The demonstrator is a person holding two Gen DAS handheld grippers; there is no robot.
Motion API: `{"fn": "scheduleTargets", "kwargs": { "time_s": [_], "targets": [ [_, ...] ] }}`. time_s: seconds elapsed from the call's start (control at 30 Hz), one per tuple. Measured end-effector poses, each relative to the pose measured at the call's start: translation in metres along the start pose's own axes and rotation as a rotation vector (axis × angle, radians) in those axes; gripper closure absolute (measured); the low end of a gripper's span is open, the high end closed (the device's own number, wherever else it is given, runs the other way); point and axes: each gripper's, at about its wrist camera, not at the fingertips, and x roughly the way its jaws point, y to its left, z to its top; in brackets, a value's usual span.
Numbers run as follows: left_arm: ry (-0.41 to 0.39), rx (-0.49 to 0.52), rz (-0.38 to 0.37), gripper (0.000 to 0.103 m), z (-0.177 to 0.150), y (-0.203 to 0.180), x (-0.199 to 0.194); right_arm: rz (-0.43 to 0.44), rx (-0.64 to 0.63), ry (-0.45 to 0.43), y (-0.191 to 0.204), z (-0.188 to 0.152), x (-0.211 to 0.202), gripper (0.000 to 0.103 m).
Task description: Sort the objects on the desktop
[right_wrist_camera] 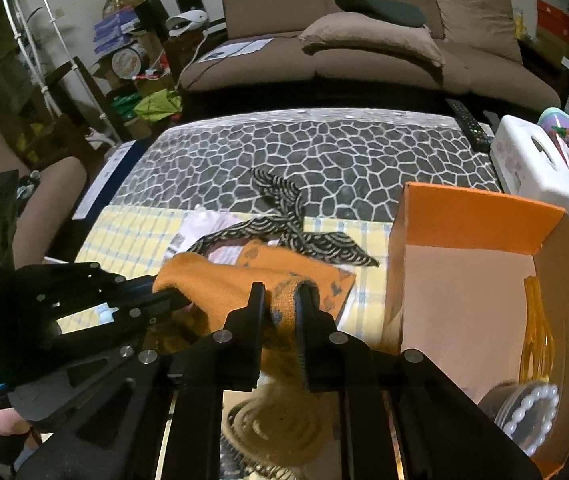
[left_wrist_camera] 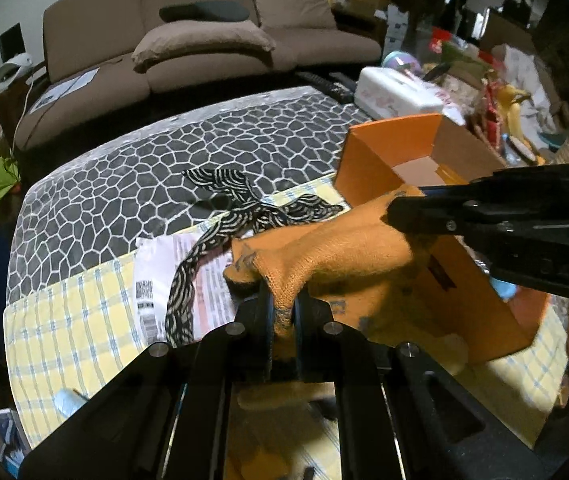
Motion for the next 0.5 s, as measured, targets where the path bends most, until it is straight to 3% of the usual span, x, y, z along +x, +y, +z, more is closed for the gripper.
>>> {"fn": "scheduleTargets", "kwargs": {
  "time_s": [0.37, 0.5],
  "targets": [
    [0.064, 0.011, 0.017, 0.095, 0.003, 0.007, 0.054, -0.075, -0.074, 0.032, -0.011, 0.007, 0.039, 0.082],
    [0.077, -0.009, 0.040, 0.085, 0.000, 0.013, 0.060, -0.077, -0.053, 0.015, -0.016, 0.007, 0.039, 0.063]
  ]
}}
